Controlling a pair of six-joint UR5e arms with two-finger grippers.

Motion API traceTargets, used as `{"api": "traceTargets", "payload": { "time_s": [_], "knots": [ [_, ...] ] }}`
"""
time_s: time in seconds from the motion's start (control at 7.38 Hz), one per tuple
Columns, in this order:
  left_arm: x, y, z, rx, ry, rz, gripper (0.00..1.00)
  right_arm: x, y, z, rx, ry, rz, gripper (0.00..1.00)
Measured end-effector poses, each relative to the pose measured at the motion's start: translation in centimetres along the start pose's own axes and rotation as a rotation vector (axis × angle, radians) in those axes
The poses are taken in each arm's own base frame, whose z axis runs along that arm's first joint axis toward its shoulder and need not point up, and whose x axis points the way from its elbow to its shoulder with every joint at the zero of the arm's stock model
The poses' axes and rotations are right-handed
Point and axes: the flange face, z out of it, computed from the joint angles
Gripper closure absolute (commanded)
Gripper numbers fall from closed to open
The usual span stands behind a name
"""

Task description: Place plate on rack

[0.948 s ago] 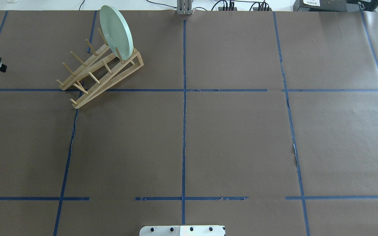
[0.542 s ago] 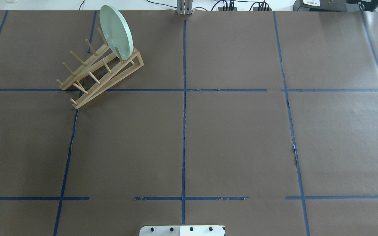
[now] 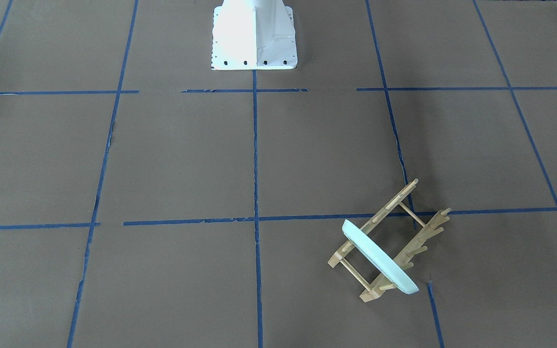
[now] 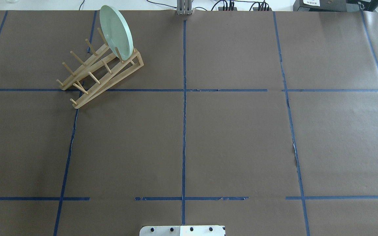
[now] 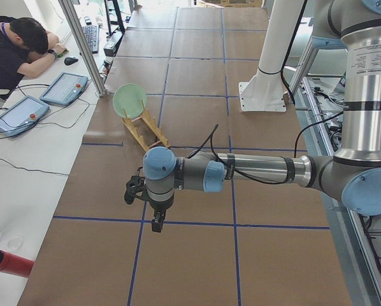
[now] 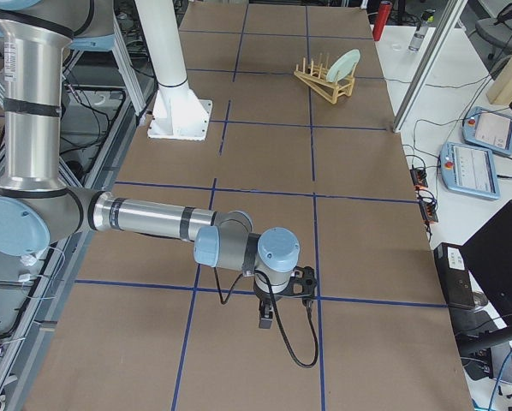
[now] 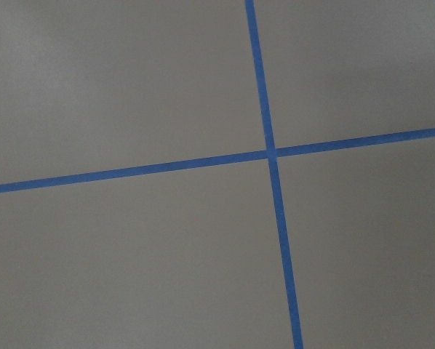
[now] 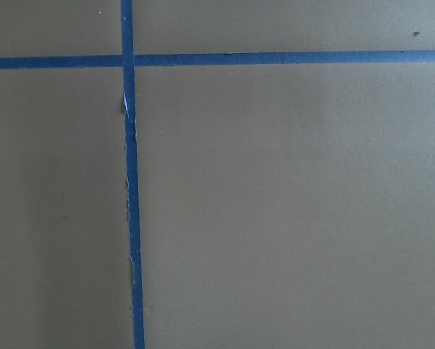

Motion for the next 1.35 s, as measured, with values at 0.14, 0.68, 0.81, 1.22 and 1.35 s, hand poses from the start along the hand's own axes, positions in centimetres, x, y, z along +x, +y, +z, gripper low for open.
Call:
{"api": "traceTargets", "payload": {
  "time_s": [0.14,0.68,0.81,1.22,1.35],
  "knots": [
    [0.03,-0.13,-0.04,0.003,-0.001,0.004,0.0,0.01,0.0,0.01,0.0,0.0,0.0,0.0],
    [0.36,-0.54,-0.6,0.052,-0.013,0.051,0.0,0.03,0.01,0.01,0.0,0.0,0.001,0.0],
    [0.34,-0.45,-0.58,0.054,-0.014,0.053,0.0,0.02,0.0,0.03,-0.001,0.0,0.0,0.0],
    [0.39,-0.38,-0.59,0.055,-0.014,0.055,0.0,0.03,0.01,0.01,0.0,0.0,0.001,0.0],
    [0.48,-0.4,-0.65,0.057,-0.014,0.057,0.0,0.03,0.01,-0.01,0.0,0.0,0.001,0.0]
  ]
}}
